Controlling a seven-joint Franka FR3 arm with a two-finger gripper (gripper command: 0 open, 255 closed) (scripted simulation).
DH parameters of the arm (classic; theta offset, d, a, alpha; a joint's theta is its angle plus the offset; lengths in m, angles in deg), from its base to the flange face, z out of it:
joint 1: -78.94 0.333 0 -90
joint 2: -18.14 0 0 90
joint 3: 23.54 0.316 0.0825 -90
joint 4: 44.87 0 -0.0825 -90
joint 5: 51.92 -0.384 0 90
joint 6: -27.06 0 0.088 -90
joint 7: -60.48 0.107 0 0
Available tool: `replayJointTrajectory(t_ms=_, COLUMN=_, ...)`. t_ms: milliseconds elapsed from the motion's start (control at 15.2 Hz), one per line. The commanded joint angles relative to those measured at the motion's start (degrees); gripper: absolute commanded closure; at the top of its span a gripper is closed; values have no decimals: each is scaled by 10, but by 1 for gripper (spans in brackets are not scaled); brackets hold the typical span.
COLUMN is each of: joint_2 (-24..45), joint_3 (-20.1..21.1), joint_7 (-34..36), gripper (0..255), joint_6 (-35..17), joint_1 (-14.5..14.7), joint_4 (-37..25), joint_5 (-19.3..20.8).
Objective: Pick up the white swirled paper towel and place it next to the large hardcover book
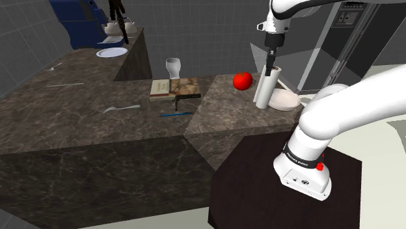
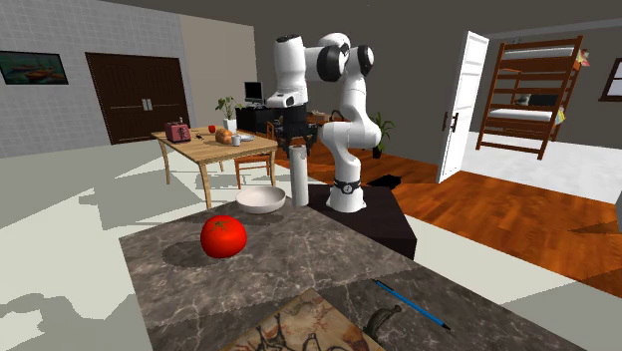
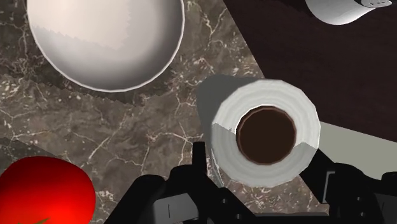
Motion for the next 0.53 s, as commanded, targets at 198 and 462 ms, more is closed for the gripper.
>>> replayJointTrajectory(t_ms=198, joint_2=-2, joint_3=8, joint_7=-2, gripper=255, joint_6=40, joint_1=3, joint_4=-38, joint_5=-7)
replayJointTrajectory(t_ms=462, joint_2=-1, joint_3=15, joint_7=-3, gripper=255, joint_6=70, joint_1=5, joint_4=-69, joint_5=-13)
